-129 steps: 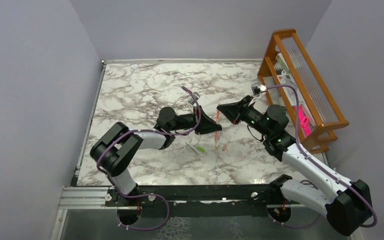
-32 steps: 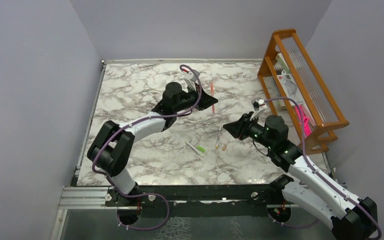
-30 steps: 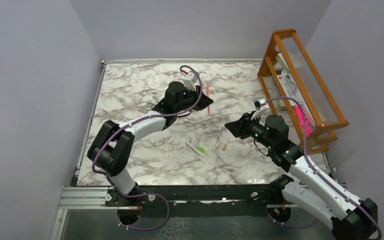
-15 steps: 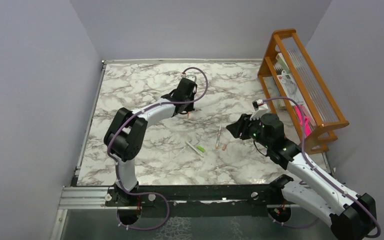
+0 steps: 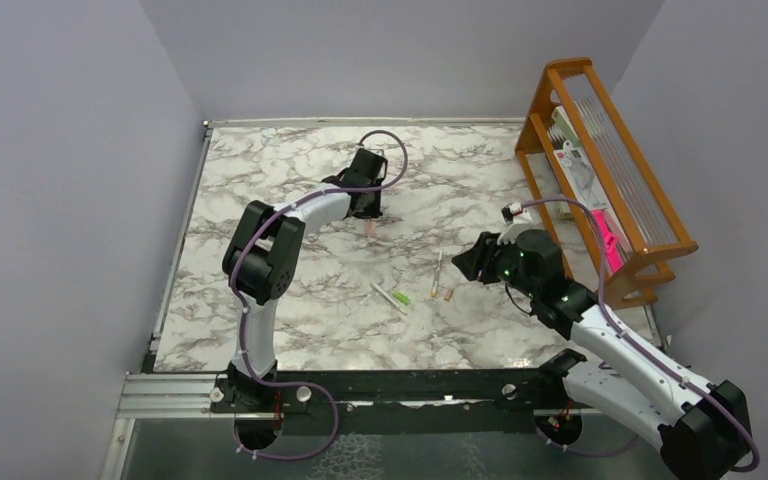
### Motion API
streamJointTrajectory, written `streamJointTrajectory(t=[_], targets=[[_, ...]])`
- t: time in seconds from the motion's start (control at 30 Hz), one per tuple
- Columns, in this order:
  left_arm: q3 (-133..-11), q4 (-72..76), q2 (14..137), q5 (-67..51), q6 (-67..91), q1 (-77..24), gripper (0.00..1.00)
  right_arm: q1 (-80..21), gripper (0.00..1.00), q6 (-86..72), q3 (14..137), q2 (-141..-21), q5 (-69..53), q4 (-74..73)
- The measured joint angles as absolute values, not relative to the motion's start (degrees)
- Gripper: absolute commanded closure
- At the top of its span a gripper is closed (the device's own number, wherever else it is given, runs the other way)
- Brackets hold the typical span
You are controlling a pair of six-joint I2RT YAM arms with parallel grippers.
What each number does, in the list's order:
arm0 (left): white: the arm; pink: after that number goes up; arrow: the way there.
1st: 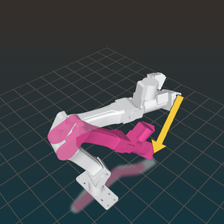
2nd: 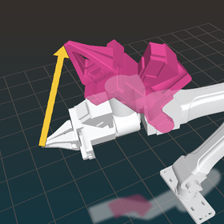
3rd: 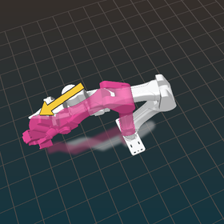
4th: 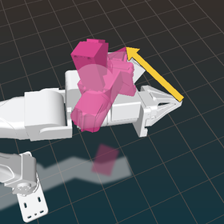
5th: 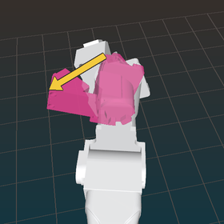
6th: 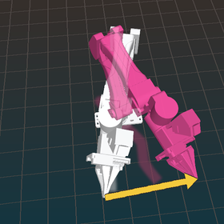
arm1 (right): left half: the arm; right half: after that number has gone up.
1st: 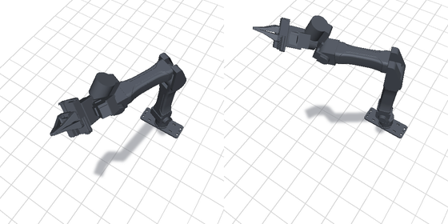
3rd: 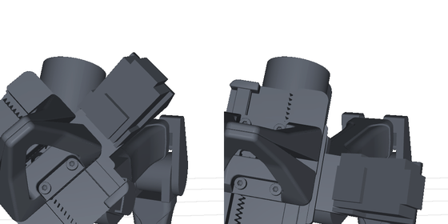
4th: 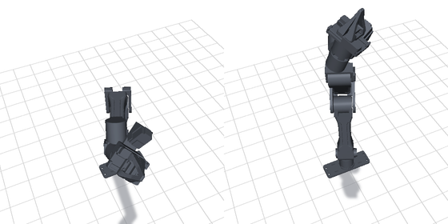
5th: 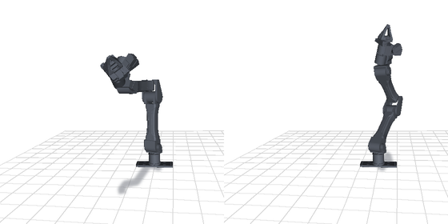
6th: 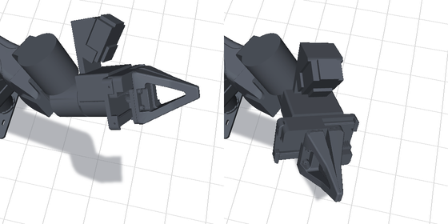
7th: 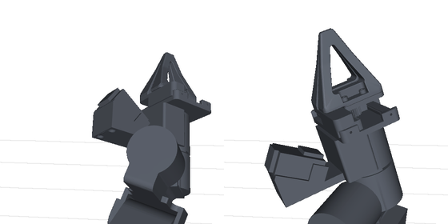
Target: Insert the pens into the pen caps
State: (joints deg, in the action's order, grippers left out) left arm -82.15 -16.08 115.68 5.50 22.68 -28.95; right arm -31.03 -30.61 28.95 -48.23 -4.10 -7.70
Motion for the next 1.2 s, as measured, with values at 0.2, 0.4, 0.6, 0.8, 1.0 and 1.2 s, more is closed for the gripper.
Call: streamJointTrajectory(t=[0.2, 0.4, 0.6, 0.8, 1.0, 1.2], targets=[[-82.19, -17.28, 117.67, 4.34, 23.55, -27.66, 0.68, -31.03, 0.58, -30.61, 28.95, -49.89, -4.10, -7.42], [-82.19, -17.19, 117.67, 4.03, 24.51, -27.57, 0.64, -31.03, 0.57, -30.76, 28.23, -50.92, -4.12, -6.33], [-81.80, -16.82, 117.19, 3.90, 25.39, -27.57, 0.52, -31.03, 0.41, -30.76, 28.36, -55.79, -3.73, -6.48], [-78.15, -14.17, 110.83, 2.76, 27.40, -27.49, 0.50, -31.03, 0.38, -29.67, 35.38, -67.24, -3.14, -10.31], [-74.06, -9.26, 100.88, 1.52, 29.06, -27.59, 0.50, -31.05, 0.38, -28.60, 43.33, -76.34, -1.41, -13.32], [-68.25, -6.46, 94.87, 1.83, 30.46, -27.88, 0.50, -32.16, 0.44, -27.57, 54.70, -86.43, 3.11, -20.80]])
